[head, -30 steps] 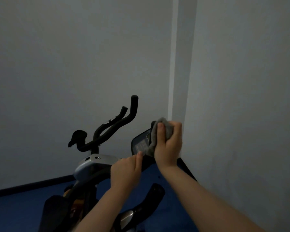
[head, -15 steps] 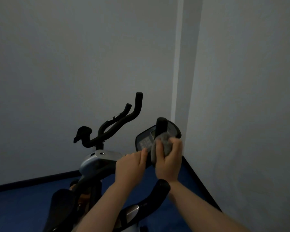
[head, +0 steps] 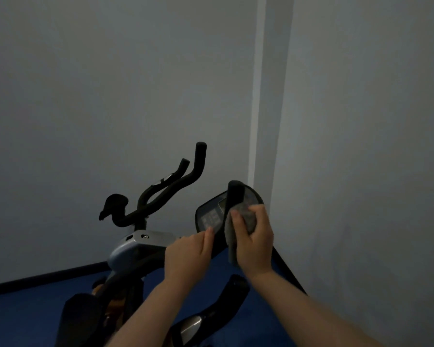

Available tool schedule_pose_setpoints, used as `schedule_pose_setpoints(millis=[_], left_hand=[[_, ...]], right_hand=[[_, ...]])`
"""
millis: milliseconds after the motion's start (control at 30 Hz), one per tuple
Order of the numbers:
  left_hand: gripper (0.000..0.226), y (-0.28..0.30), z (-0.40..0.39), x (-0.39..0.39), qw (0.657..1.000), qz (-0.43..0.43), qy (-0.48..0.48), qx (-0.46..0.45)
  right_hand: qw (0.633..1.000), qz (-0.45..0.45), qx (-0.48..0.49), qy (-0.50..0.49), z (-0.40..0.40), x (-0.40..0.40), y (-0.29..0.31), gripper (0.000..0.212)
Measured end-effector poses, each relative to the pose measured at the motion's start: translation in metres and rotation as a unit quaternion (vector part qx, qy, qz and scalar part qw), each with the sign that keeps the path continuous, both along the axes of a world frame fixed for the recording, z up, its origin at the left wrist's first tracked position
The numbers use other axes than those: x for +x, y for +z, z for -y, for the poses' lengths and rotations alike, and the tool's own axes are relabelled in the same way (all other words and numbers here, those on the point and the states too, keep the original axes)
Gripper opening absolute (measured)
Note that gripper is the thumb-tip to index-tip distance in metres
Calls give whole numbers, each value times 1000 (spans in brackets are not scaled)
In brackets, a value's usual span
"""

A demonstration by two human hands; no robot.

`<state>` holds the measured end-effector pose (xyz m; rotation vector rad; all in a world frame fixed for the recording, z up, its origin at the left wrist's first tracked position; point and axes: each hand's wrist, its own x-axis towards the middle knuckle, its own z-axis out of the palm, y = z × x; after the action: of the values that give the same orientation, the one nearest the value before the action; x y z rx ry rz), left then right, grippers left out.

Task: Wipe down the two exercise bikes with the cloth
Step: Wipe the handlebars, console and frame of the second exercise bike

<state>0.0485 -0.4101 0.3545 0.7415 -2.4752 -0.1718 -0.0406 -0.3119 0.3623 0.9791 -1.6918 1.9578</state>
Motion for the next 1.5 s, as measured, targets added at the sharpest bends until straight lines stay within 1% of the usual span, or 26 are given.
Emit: schedule_pose_setpoints(millis=[67, 167, 233, 333, 433, 533, 600, 700, 733, 767, 800, 833, 867, 900, 933, 1000, 1067, 1133, 1167, 1233, 1267, 1300, 1367, 1433, 1467, 1500], left_hand=[[44, -1, 0, 0, 1000, -8, 2, 1], [34, 0, 0, 3, 1000, -7, -6, -26], [30, 2, -2, 3, 999, 17, -7, -38], [31, 6, -2, 2, 999, 28, 2, -20], [27, 5, -3, 3, 999, 5, -5, -46], [45, 4, -2, 2, 1000, -5, 15, 2], [45, 3, -1, 2, 1000, -11, 14, 18], [31, 3, 3, 4, 996, 76, -12, -36], [28, 7, 3, 5, 995, 94, -19, -36], [28, 10, 2, 6, 995, 87, -38, -11], [29, 13, 1, 9, 995, 47, -72, 60], [30, 15, -3, 15, 983, -14, -112, 143], [27, 15, -8, 22, 961, -81, -142, 222], [23, 15, -15, 31, 940, -135, -158, 270], [21, 12, -22, 41, 932, -170, -164, 274], [19, 1, -37, 59, 941, -194, -146, 236], [13, -7, -47, 71, 961, -174, -107, 188], [6, -10, -53, 76, 975, -132, -73, 166], [10, -9, -54, 76, 975, -99, -64, 190], [28, -6, -50, 75, 959, -15, -67, 275], [37, -5, -48, 74, 952, 31, -76, 295], [44, -5, -47, 73, 947, 63, -88, 302], [52, -6, -43, 72, 941, 80, -102, 314], [54, -7, -42, 71, 939, 80, -102, 318], [53, -7, -42, 71, 939, 80, -99, 319], [53, -7, -43, 71, 940, 77, -92, 321]], right_hand=[[999, 27, -30, 21, -2, -8, 28, 18], [995, 65, -74, 35, 8, -17, 63, 19], [990, 110, -79, 35, 17, -9, 48, 20], [984, 162, -44, 51, 13, 3, 5, 29], [983, 168, -19, 67, 6, -6, 15, 30], [992, 110, -61, 31, 7, -12, 50, 26], [994, 89, -57, 23, 8, -3, 45, 24], [992, 106, 19, 68, -3, 9, 6, 19], [987, 120, 51, 94, -10, 9, -4, 20], [981, 129, 79, 120, -17, 6, -9, 20], [977, 127, 102, 141, -24, 1, -8, 21], [973, 114, 123, 156, -32, -3, -2, 23], [970, 99, 143, 171, -41, -7, 6, 26], [964, 83, 161, 194, -50, -9, 15, 28], [954, 66, 183, 228, -60, -8, 24, 28], [920, 14, 264, 290, -73, 2, 37, 30], [889, -70, 349, 288, -79, 18, 40, 33], [888, -112, 364, 256, -75, 33, 39, 31], [897, -93, 353, 247, -72, 38, 39, 31], [916, -7, 322, 237, -68, 41, 34, 30], [924, 11, 314, 218, -70, 42, 31, 30], [931, 3, 313, 187, -73, 45, 28, 29], [935, -64, 329, 116, -82, 51, 22, 29], [917, -131, 369, 74, -81, 52, 26, 29], [907, -135, 390, 86, -75, 50, 31, 29], [900, -94, 406, 130, -68, 47, 37, 29]])
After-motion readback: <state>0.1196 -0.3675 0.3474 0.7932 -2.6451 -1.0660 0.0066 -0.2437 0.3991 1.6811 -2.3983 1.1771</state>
